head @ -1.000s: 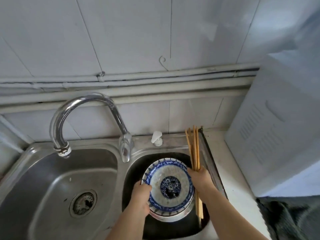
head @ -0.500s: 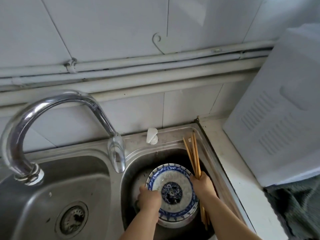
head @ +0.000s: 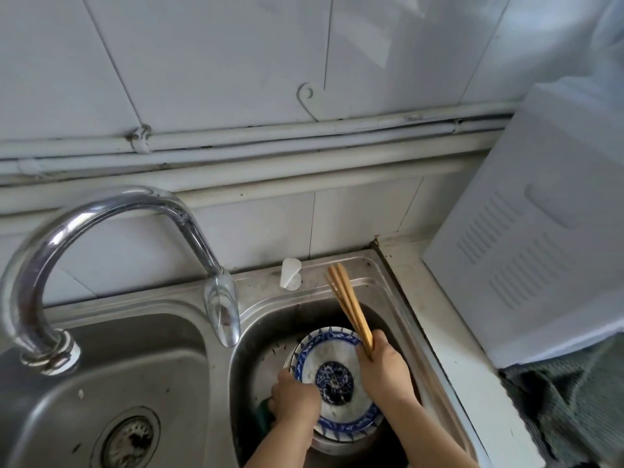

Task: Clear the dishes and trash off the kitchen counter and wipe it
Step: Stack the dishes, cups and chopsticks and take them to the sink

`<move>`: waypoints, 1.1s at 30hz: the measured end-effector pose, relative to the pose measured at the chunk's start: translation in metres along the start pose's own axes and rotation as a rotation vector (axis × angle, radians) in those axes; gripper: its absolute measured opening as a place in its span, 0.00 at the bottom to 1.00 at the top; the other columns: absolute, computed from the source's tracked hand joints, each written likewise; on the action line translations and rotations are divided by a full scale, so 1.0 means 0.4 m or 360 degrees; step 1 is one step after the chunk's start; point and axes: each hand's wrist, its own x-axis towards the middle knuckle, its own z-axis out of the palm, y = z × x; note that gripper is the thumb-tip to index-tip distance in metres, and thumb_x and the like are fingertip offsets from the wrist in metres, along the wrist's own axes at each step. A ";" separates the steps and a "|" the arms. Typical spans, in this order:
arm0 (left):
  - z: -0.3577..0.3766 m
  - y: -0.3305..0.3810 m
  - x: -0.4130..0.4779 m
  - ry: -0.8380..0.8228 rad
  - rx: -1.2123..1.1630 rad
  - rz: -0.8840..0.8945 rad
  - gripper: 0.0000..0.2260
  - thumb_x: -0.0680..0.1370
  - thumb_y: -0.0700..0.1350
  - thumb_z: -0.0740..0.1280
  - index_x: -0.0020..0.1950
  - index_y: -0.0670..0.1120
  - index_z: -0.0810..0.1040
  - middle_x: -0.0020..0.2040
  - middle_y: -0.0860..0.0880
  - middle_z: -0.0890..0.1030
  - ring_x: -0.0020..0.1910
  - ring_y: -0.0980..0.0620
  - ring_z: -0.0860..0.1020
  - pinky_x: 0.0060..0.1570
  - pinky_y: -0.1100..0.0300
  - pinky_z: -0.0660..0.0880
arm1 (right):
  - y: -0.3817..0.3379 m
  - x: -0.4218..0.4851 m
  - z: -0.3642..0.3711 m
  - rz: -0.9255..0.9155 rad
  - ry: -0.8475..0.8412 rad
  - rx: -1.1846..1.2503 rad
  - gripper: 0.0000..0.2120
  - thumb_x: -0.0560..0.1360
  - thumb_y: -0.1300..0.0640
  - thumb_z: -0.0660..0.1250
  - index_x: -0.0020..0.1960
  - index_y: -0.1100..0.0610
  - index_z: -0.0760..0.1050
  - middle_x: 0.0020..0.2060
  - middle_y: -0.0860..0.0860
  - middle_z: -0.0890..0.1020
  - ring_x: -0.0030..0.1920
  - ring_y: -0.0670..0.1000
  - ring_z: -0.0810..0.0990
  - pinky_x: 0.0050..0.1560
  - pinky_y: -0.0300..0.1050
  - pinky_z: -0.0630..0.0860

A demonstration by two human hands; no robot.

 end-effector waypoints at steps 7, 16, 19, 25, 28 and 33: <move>-0.021 -0.010 0.014 0.0043 -0.0355 -0.0018 0.20 0.77 0.39 0.58 0.68 0.51 0.66 0.60 0.44 0.77 0.57 0.42 0.75 0.55 0.48 0.77 | -0.061 -0.029 -0.026 -0.0197 -0.0521 -0.0984 0.12 0.77 0.54 0.60 0.59 0.53 0.71 0.53 0.52 0.79 0.54 0.54 0.79 0.50 0.46 0.73; -0.047 -0.008 -0.026 0.0071 -0.0658 0.0076 0.23 0.77 0.41 0.61 0.72 0.50 0.64 0.63 0.45 0.76 0.55 0.46 0.78 0.52 0.48 0.79 | -0.045 -0.037 0.054 -0.0084 -0.0402 -0.1088 0.23 0.77 0.59 0.62 0.70 0.52 0.60 0.55 0.53 0.78 0.55 0.54 0.79 0.54 0.47 0.76; -0.045 -0.009 -0.029 0.0045 -0.0702 0.0096 0.20 0.78 0.43 0.61 0.70 0.49 0.67 0.60 0.45 0.78 0.52 0.47 0.80 0.41 0.55 0.79 | -0.059 -0.034 0.074 -0.0152 -0.0391 -0.1186 0.22 0.77 0.60 0.61 0.70 0.54 0.60 0.57 0.54 0.78 0.57 0.56 0.78 0.55 0.50 0.75; -0.048 -0.017 -0.020 0.0088 -0.0676 0.0146 0.21 0.78 0.43 0.64 0.71 0.48 0.66 0.63 0.44 0.77 0.58 0.44 0.78 0.58 0.46 0.76 | -0.082 -0.020 0.096 -0.0244 -0.0395 -0.1197 0.21 0.78 0.61 0.59 0.70 0.55 0.61 0.58 0.55 0.78 0.58 0.57 0.78 0.54 0.50 0.75; -0.042 -0.021 -0.008 0.0092 -0.0677 0.0170 0.19 0.78 0.46 0.65 0.69 0.50 0.69 0.61 0.45 0.79 0.57 0.45 0.78 0.58 0.46 0.76 | -0.092 -0.011 0.110 -0.0250 -0.0408 -0.1128 0.20 0.78 0.62 0.59 0.69 0.55 0.62 0.57 0.55 0.78 0.57 0.57 0.78 0.53 0.49 0.75; -0.046 -0.022 -0.011 0.0108 -0.0677 0.0221 0.22 0.78 0.41 0.65 0.72 0.46 0.66 0.64 0.43 0.76 0.59 0.44 0.76 0.51 0.54 0.73 | -0.038 -0.015 0.110 -0.0145 -0.0382 -0.0966 0.22 0.77 0.60 0.62 0.69 0.54 0.60 0.60 0.56 0.73 0.61 0.56 0.74 0.58 0.50 0.73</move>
